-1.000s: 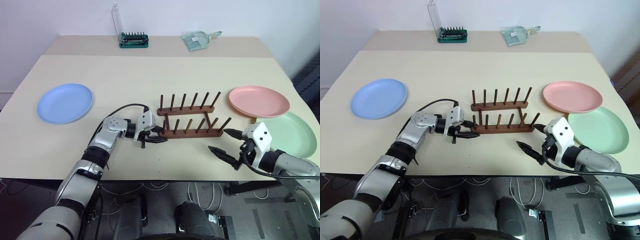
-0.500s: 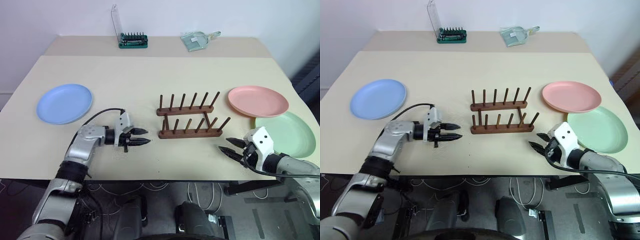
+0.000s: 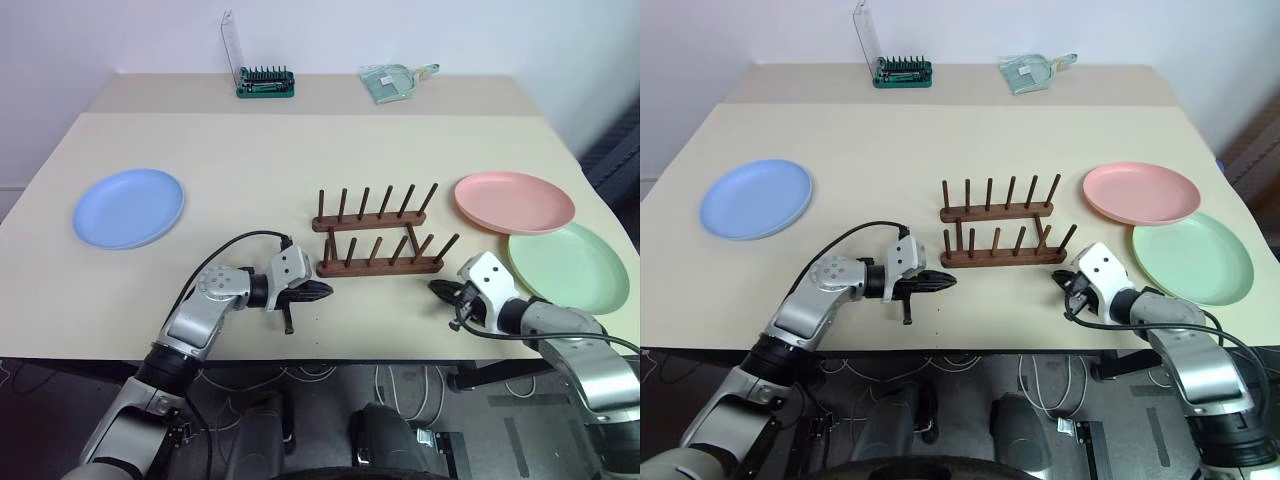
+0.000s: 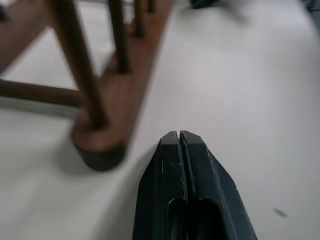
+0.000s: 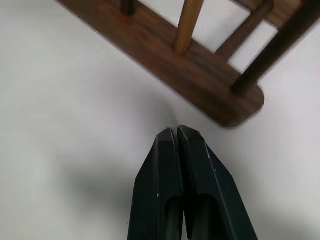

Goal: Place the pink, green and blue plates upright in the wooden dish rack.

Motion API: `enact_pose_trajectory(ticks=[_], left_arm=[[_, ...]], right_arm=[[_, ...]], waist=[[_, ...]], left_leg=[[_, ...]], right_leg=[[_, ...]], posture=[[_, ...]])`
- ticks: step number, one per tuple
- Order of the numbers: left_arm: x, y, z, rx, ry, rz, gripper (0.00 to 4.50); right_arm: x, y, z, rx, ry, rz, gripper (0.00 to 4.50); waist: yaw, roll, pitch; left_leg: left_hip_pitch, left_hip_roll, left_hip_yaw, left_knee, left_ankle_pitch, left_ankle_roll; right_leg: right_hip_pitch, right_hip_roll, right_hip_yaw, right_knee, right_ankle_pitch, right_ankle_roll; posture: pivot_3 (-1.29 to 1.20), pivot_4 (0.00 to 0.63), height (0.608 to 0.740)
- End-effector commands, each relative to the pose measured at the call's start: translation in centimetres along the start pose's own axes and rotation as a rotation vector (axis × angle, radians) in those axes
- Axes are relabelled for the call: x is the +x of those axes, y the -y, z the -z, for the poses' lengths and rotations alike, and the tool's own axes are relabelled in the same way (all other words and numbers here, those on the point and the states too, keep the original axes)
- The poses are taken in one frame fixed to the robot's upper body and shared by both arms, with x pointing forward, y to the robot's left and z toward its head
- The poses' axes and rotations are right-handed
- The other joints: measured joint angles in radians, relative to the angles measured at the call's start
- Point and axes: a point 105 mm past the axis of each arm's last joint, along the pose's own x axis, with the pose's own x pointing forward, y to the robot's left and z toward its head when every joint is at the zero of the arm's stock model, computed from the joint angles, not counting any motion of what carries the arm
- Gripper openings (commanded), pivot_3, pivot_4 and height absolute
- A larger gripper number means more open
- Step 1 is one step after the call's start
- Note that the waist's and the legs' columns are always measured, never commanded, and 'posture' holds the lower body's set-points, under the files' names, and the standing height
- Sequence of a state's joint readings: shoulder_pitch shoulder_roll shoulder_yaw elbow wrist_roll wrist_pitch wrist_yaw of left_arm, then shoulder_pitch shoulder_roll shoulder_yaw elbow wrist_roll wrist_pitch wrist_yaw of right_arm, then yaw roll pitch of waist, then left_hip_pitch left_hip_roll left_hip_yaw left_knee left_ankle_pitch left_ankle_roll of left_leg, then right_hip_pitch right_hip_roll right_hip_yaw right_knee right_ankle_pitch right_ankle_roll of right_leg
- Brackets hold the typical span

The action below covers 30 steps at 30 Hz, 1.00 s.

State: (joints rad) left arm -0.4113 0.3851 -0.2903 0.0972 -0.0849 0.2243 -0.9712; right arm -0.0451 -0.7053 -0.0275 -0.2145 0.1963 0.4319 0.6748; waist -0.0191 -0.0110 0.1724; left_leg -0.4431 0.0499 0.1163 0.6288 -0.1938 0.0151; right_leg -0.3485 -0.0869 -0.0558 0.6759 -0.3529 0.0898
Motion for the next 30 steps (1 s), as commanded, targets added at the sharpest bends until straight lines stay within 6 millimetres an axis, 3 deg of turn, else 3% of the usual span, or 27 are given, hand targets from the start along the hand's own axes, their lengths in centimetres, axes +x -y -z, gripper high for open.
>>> enact_pose_trajectory(ticks=[1,17,30], left_arm=[[-0.4,-1.3,-1.0,0.018,0.002,-0.086,0.04],[-0.6,-4.0,-0.5,0.007,-0.01,-0.257,0.04],[-0.8,-4.6,-0.4,0.014,0.001,-0.258,0.04]], right_arm=[[1.0,0.1,0.0,-0.016,0.006,0.01,0.08],[3.1,1.5,-1.3,-0.064,0.052,0.028,0.08],[3.0,1.4,-1.9,-0.083,0.076,0.026,0.08]], waist=[[0.0,0.0,0.0],[0.002,0.0,0.0],[0.002,0.0,0.0]], left_leg=[[0.0,0.0,0.0,0.0,0.0,0.0],[0.0,0.0,0.0,0.0,0.001,-0.002],[0.0,0.0,0.0,0.0,0.002,-0.003]], right_leg=[[0.0,0.0,0.0,0.0,0.0,0.0],[0.0,0.0,0.0,0.0,0.0,0.0],[0.0,0.0,0.0,0.0,0.0,0.0]], posture=[[0.0,0.15,0.732],[0.0,0.15,0.732],[0.0,0.15,0.732]])
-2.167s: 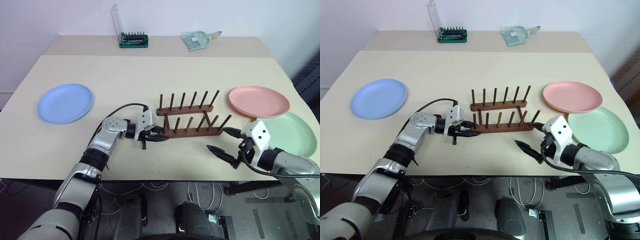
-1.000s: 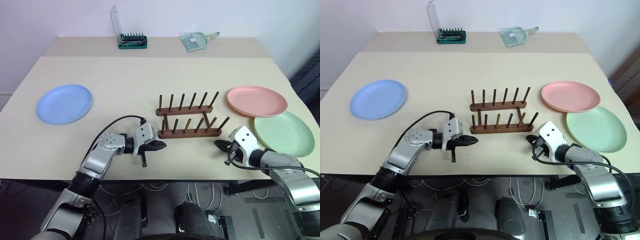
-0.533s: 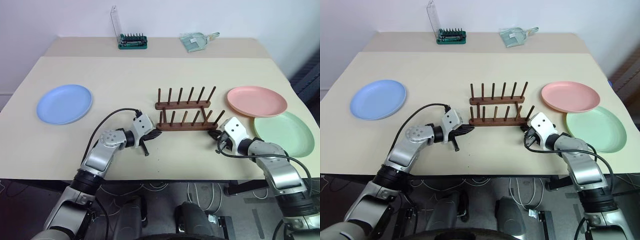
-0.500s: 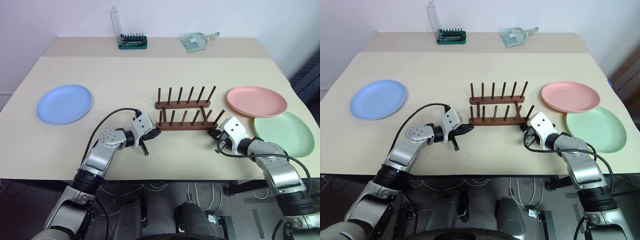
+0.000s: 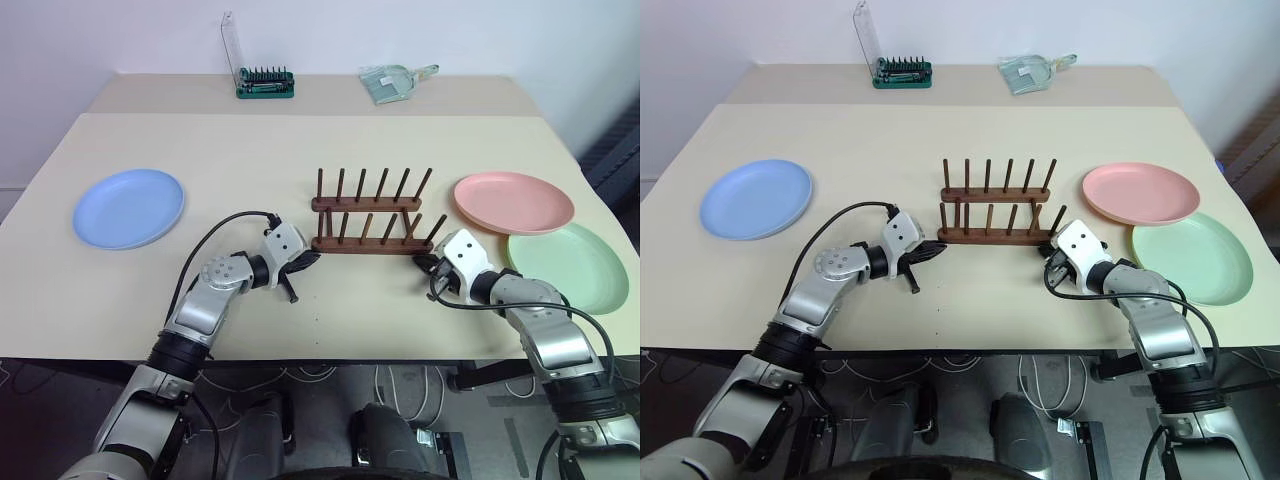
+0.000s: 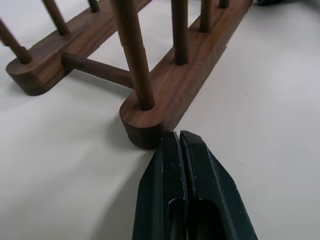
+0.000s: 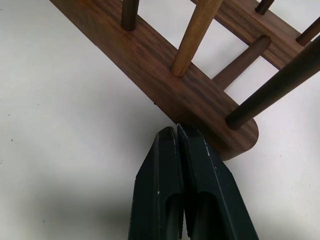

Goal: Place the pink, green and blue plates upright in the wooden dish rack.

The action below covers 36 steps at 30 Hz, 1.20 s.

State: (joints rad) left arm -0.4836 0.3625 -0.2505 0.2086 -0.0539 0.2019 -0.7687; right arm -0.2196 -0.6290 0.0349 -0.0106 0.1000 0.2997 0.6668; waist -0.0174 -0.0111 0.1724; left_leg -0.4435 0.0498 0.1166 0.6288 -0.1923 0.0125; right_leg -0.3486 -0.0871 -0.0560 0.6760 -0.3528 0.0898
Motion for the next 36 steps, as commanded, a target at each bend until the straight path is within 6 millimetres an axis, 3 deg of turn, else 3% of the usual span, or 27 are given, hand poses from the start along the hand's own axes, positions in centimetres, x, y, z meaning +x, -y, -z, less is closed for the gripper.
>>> enact_pose_trajectory(ticks=[1,6,7,9,13,15,17,30,33,36], left_arm=[[-0.4,-0.2,-0.4,0.019,0.019,0.007,0.04],[-0.9,-0.2,-0.7,0.015,0.038,0.017,0.04],[-1.2,-0.2,-1.1,0.008,0.055,0.02,0.03],[-1.5,-0.3,-1.6,-0.002,0.079,0.027,0.03],[-2.5,1.4,-3.1,-0.024,0.165,0.153,0.03],[-3.0,2.9,-3.6,-0.03,0.191,0.252,0.03],[-3.2,3.9,-3.8,-0.028,0.194,0.314,0.03],[-2.8,4.6,-5.1,-0.041,0.262,0.338,0.03],[-3.0,4.4,-5.3,-0.046,0.276,0.309,0.03],[-3.1,4.3,-5.3,-0.056,0.278,0.294,0.03]], right_arm=[[-0.3,-0.1,-0.5,-0.022,0.017,-0.013,0.08],[-2.4,0.2,-2.0,-0.051,0.032,-0.061,0.08],[-3.4,0.7,-2.5,-0.051,0.031,-0.067,0.31],[-5.0,1.6,-3.4,-0.061,0.024,-0.069,0.9],[-7.7,5.1,-4.9,-0.127,-0.013,0.017,2.78],[-8.2,7.1,-4.9,-0.169,-0.055,0.083,3.81],[-8.1,8.4,-4.5,-0.187,-0.093,0.114,4.41],[-3.1,12.7,0.2,-0.221,-0.3,0.162,4.41],[-2.7,12.9,0.3,-0.236,-0.307,0.163,3.54],[-2.6,12.7,0.0,-0.266,-0.301,0.162,2.01]], waist=[[0.0,0.0,0.0],[0.004,0.0,0.0],[0.004,0.0,0.0],[0.004,0.001,0.001],[0.004,0.001,0.001],[0.001,0.001,0.001],[0.001,0.001,0.001],[0.002,0.002,0.002],[0.004,0.002,0.002],[0.003,0.002,0.002]], left_leg=[[0.0,0.0,0.0,0.0,0.0,0.0],[-0.001,0.0,0.0,0.0,0.0,0.0],[-0.002,0.0,0.0,0.0,0.0,0.0],[-0.003,0.0,0.0,0.0,0.0,0.0],[-0.002,0.0,0.0,0.0,-0.001,0.002],[-0.002,0.0,0.0,-0.001,-0.001,0.002],[-0.002,0.0,0.0,-0.001,-0.001,0.002],[-0.002,0.0,0.003,0.0,0.002,-0.004],[-0.002,0.0,0.004,0.0,0.002,-0.003],[-0.002,0.0,0.004,0.0,0.002,-0.004]], right_leg=[[0.0,0.0,0.0,0.0,0.0,0.0],[-0.001,0.0,0.0,0.0,0.0,0.0],[-0.001,-0.001,0.0,0.0,0.0,0.0],[-0.002,-0.001,0.0,0.0,0.0,0.0],[-0.001,-0.001,0.0,-0.001,0.0,0.0],[-0.001,-0.001,0.0,-0.001,0.0,0.0],[-0.001,-0.001,0.0,-0.001,0.0,0.0],[-0.003,0.0,0.001,-0.001,0.0,0.0],[-0.003,0.0,0.001,-0.001,0.0,0.0],[-0.003,0.0,0.001,-0.001,0.0,0.0]], posture=[[0.0,0.15,0.732],[0.0,0.15,0.732],[0.0,0.15,0.732],[0.0,0.15,0.732],[0.0,0.15,0.732],[0.0,0.15,0.732],[0.0,0.15,0.732],[0.0,0.15,0.732],[0.0,0.15,0.732],[0.0,0.15,0.732]])
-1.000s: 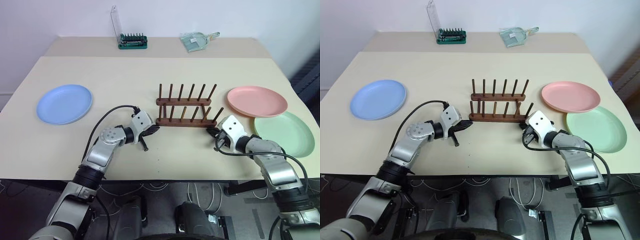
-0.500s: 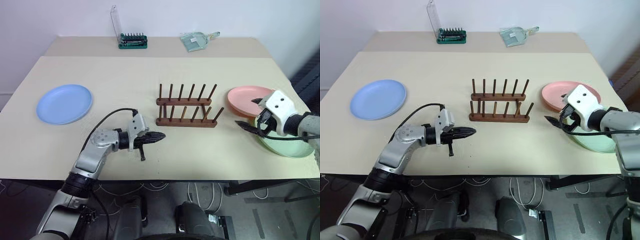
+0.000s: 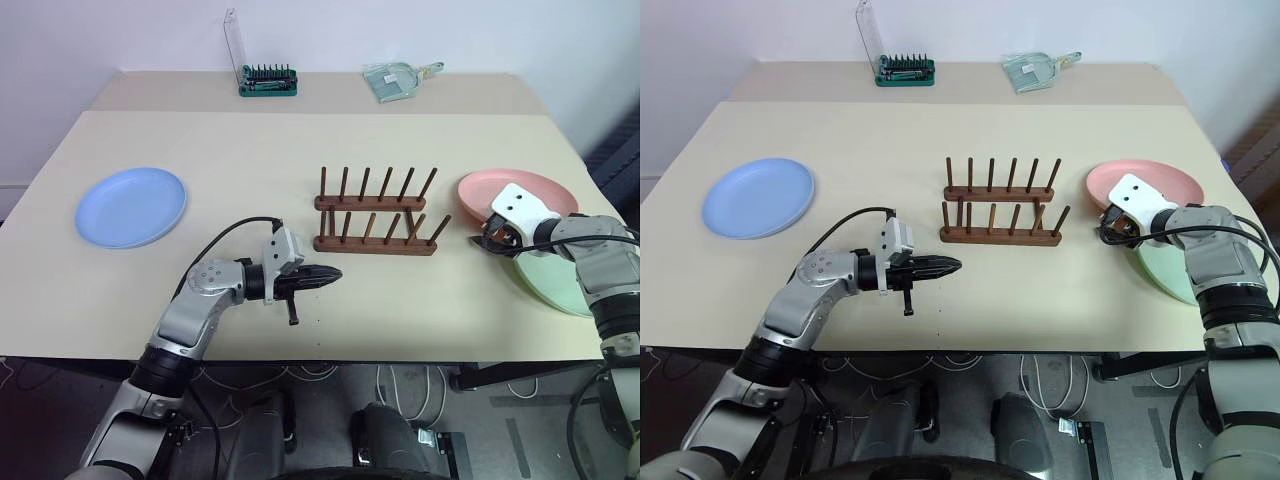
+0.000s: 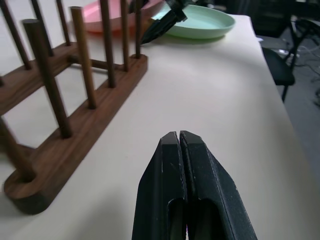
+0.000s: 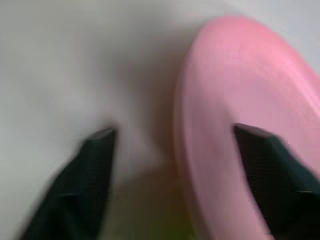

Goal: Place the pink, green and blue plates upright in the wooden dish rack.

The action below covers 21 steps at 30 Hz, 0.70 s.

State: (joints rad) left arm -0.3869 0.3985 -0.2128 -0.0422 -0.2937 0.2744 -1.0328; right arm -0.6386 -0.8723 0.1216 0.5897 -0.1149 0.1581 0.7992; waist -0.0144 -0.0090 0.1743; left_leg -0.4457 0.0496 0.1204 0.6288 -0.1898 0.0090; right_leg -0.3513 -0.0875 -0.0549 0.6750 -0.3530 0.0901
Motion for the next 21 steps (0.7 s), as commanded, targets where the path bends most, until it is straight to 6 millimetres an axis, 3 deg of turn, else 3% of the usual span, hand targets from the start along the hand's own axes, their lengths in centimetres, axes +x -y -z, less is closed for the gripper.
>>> enact_pose_trajectory(ticks=[1,4,10,15,17,21], left_arm=[[-0.2,0.1,-1.3,0.027,0.05,-0.018,0.03],[-0.2,0.1,-1.3,0.022,0.053,-0.02,0.03],[-0.1,0.1,-1.4,0.024,0.056,-0.012,0.03],[0.1,0.0,-1.4,0.027,0.058,-0.007,0.03],[0.1,0.0,-1.4,0.028,0.059,-0.01,0.03],[0.1,-0.2,-1.4,0.031,0.066,-0.027,0.03]], right_arm=[[-0.3,0.8,-1.5,-0.049,0.041,0.039,1.52],[-0.6,0.7,-1.8,-0.064,0.048,0.049,0.04],[-1.7,1.2,-2.7,-0.114,0.069,0.112,0.04],[-4.4,3.3,-5.4,-0.172,0.172,0.258,0.04],[-6.0,4.1,-7.1,-0.15,0.255,0.309,0.04],[-11.4,4.0,-14.3,0.029,0.694,0.317,0.04]], waist=[[0.0,0.0,0.0],[-0.004,0.0,0.0],[0.0,0.0,0.0],[0.0,0.001,0.0],[0.0,0.001,0.001],[-0.003,0.002,0.001]], left_leg=[[0.0,0.0,0.0,0.0,0.0,0.0],[0.0,0.0,0.0,0.0,0.0,0.0],[0.0,0.0,0.0,0.0,0.0,0.0],[0.0,0.0,0.0,0.0,0.0,0.0],[0.0,0.0,0.0,0.0,0.0,0.0],[0.0,0.001,0.0,-0.001,0.0,0.0]], right_leg=[[0.0,0.0,0.0,0.0,0.0,0.0],[0.0,0.0,0.0,0.0,0.0,0.0],[0.0,0.0,0.0,0.0,0.0,0.0],[0.0,0.0,0.0,0.0,0.0,0.0],[0.0,0.0,0.0,0.0,0.0,0.0],[0.0,0.0,0.001,0.0,0.0,0.0]], posture=[[0.0,0.15,0.732],[0.0,0.15,0.732],[0.0,0.15,0.732],[0.0,0.15,0.732],[0.0,0.15,0.732],[0.0,0.15,0.732]])
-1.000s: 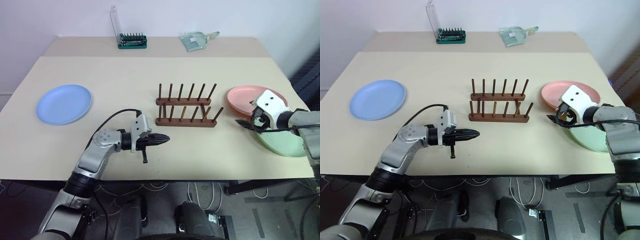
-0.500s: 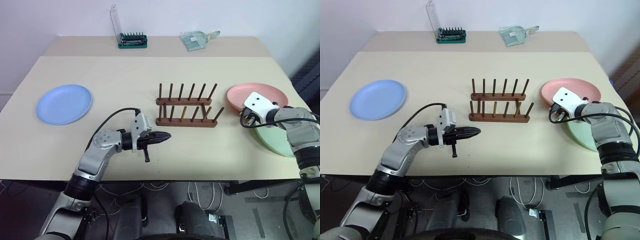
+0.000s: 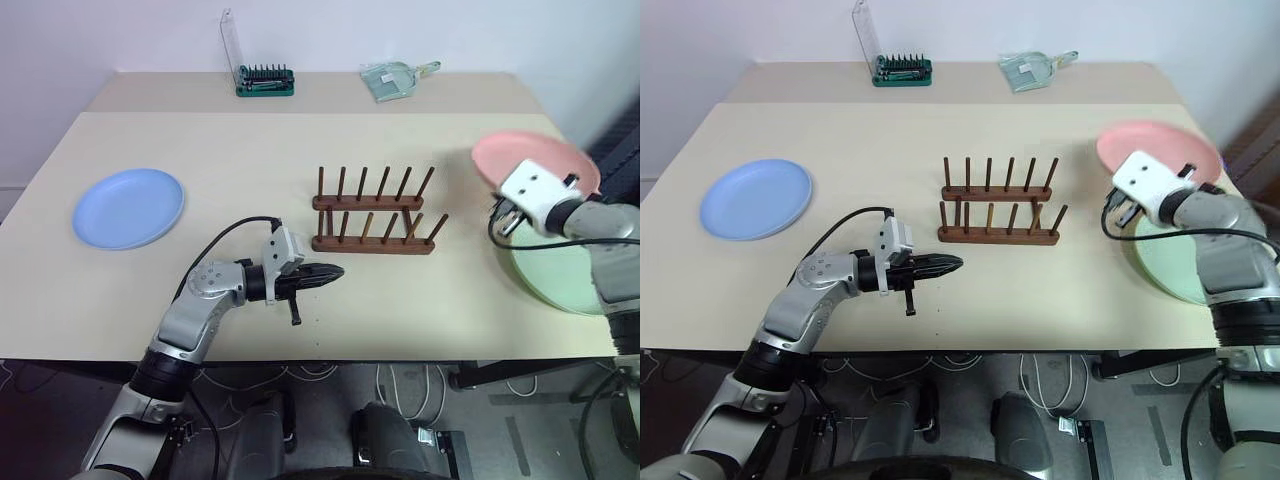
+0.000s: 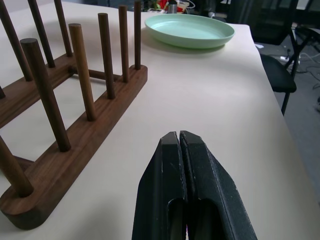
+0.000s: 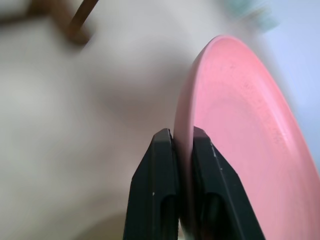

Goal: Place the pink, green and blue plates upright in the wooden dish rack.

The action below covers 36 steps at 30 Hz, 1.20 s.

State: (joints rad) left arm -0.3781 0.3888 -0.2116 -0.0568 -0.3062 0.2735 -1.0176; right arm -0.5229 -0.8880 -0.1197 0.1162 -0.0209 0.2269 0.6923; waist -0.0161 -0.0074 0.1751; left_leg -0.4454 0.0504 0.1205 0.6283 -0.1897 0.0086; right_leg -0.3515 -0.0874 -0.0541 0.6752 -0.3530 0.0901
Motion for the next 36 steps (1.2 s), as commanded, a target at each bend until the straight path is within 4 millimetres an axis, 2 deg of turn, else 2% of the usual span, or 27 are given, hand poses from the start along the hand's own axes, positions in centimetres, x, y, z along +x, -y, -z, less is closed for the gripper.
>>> enact_pose_trajectory(ticks=[1,2,5,7,10,12,16,20,27,36], left_arm=[[-0.1,-0.5,-1.1,0.037,0.045,-0.024,0.03],[0.0,-0.6,-1.2,0.041,0.052,-0.035,0.03],[0.0,-1.0,-1.5,0.046,0.068,-0.055,0.03],[-0.1,-1.1,-1.7,0.053,0.082,-0.066,0.03],[-0.1,-1.4,-2.3,0.06,0.117,-0.087,0.03],[-0.1,-1.7,-2.7,0.058,0.14,-0.106,0.03],[-0.3,-2.2,-3.8,0.046,0.2,-0.143,0.03],[-0.5,-2.3,-3.9,0.046,0.213,-0.159,0.03],[-0.3,-2.1,-4.2,0.04,0.217,-0.153,0.03],[-0.5,-2.0,-3.8,0.027,0.21,-0.145,0.03]], right_arm=[[-3.1,2.6,-9.1,0.205,0.419,0.079,0.04],[-4.0,2.5,-11.0,0.297,0.522,0.06,0.04],[-5.9,1.9,-14.4,0.514,0.725,-0.029,0.04],[-6.8,1.6,-15.7,0.615,0.809,-0.071,0.04],[-7.1,1.0,-16.5,0.847,0.9,-0.13,0.04],[-7.0,0.3,-16.5,0.935,0.905,-0.161,0.04],[-6.6,-1.1,-15.0,1.144,0.879,-0.184,0.04],[-6.1,-2.3,-13.9,1.258,0.837,-0.197,0.04],[-5.2,-3.3,-12.7,1.36,0.792,-0.172,0.04],[-4.3,-3.4,-11.3,1.417,0.755,-0.126,0.04]], waist=[[-0.004,0.0,0.0],[-0.003,0.0,0.0],[0.002,0.0,0.0],[0.005,-0.001,0.0],[0.004,-0.001,0.0],[0.004,-0.001,0.0],[0.003,-0.001,0.0],[0.002,0.0,0.0],[0.001,0.0,0.0],[0.001,0.0,0.0]], left_leg=[[0.0,0.0,0.0,0.0,0.0,0.0],[0.0,0.001,0.0,0.0,0.0,0.0],[0.0,0.0,-0.001,0.0,0.0,0.0],[-0.001,0.0,-0.002,0.0,-0.001,0.001],[-0.002,0.0,-0.002,0.0,-0.004,0.007],[-0.002,-0.001,-0.002,0.0,-0.004,0.007],[-0.004,-0.001,-0.002,0.0,-0.004,0.007],[-0.004,-0.001,-0.002,0.0,-0.004,0.007],[-0.004,-0.001,-0.002,0.0,-0.004,0.007],[-0.005,-0.001,-0.002,0.0,-0.004,0.007]], right_leg=[[0.0,0.0,0.0,0.0,0.0,0.0],[0.0,0.0,0.0,0.0,0.0,0.0],[0.0,0.0,0.0,0.0,0.0,0.0],[0.001,-0.001,0.0,0.0,0.0,0.0],[0.001,-0.002,-0.001,-0.001,0.0,0.0],[0.0,-0.002,-0.001,-0.001,0.0,0.0],[-0.001,-0.002,-0.001,-0.001,0.0,0.0],[-0.002,-0.001,-0.001,0.0,0.0,0.0],[-0.003,0.0,-0.001,0.0,0.0,0.0],[-0.003,0.0,-0.001,0.0,0.0,0.0]], posture=[[0.0,0.15,0.732],[0.0,0.15,0.732],[0.0,0.15,0.732],[0.0,0.15,0.732],[0.0,0.15,0.732],[0.0,0.15,0.732],[0.0,0.15,0.732],[0.0,0.15,0.732],[0.0,0.15,0.732],[0.0,0.15,0.732]])
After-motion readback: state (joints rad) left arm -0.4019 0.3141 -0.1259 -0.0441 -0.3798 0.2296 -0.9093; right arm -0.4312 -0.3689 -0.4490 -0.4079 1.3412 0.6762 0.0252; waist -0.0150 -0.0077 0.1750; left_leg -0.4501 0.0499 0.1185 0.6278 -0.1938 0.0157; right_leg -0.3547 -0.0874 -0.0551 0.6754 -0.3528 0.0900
